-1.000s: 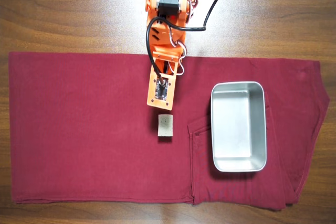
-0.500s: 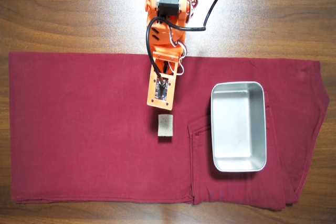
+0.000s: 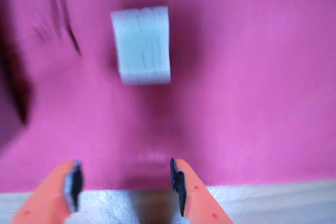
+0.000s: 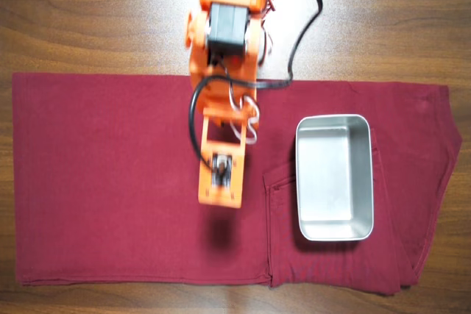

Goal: Grab the cube

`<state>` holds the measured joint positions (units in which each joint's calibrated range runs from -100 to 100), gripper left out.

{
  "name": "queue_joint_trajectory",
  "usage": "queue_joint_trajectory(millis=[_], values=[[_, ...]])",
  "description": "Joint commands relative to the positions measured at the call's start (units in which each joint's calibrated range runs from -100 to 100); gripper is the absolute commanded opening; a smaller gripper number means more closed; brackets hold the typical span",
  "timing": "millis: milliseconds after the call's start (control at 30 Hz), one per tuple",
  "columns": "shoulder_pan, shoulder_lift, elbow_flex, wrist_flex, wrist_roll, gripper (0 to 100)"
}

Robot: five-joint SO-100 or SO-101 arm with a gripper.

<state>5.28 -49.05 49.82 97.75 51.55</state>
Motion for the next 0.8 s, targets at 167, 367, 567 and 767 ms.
queue_joint_trajectory(millis=[167, 367, 567, 767], values=[[1.72, 33.82, -25.37, -4.48, 2.69, 30], [2.87, 38.35, -25.46, -8.63, 3.03, 34], [2.97, 43.50, -25.46, -13.42, 2.74, 36], [2.49, 49.00, -25.46, -17.94, 2.00, 36]])
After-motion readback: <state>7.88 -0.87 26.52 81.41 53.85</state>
